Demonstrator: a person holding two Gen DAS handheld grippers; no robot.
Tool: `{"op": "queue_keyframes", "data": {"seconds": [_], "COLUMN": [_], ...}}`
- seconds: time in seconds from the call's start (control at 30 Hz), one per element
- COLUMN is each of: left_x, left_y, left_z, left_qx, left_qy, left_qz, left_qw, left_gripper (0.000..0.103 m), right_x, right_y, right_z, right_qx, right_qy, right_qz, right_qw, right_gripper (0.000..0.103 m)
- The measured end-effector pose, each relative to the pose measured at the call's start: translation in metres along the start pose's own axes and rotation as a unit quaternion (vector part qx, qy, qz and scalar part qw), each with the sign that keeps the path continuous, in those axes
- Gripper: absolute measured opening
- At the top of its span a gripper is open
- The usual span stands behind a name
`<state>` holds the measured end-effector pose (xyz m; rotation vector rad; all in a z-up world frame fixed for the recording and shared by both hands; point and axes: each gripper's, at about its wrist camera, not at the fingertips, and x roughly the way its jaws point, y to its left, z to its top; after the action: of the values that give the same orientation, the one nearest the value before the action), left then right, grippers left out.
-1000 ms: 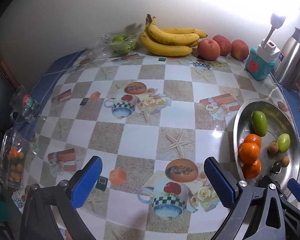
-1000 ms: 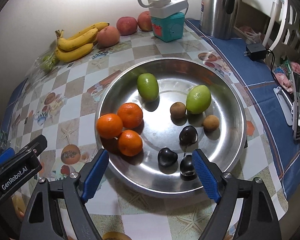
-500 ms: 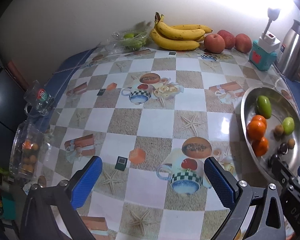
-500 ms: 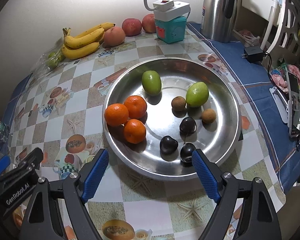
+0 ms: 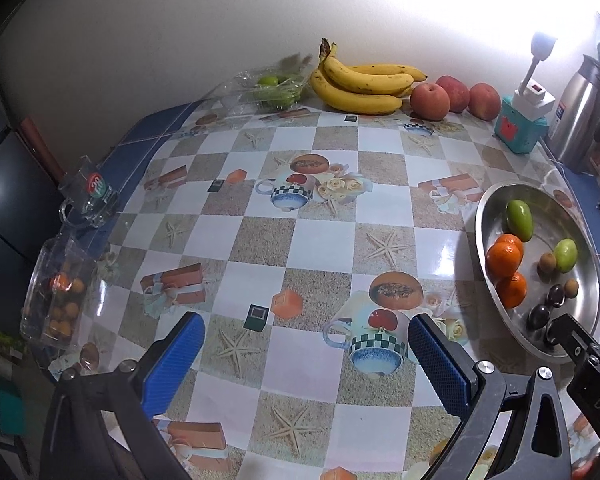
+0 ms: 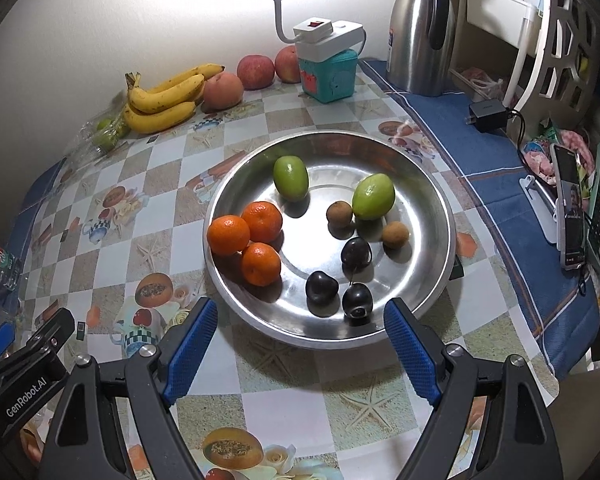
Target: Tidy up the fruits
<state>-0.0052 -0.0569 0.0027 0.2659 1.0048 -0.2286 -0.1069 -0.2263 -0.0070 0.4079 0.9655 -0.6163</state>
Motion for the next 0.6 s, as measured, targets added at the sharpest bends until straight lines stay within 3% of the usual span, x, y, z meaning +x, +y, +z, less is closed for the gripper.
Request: {"op": "queue_keyframes", "data": {"seconds": [0.6], "left_x": [0.0054], "left_y": [0.0018], "left_z": [-0.0006], "left_qx": [-0.005], "left_qy": [0.013], "left_qz": [-0.010], "left_qw": [0.9999], "left_gripper": [0.103], "right_x": [0.0032], "right_y": [0.0023], "right_z": [-0.0002], "right_qx": [-0.002], "right_qy": [0.005], "right_qz": [0.002], "right_qw": [1.000], "right_gripper": [0.086]}}
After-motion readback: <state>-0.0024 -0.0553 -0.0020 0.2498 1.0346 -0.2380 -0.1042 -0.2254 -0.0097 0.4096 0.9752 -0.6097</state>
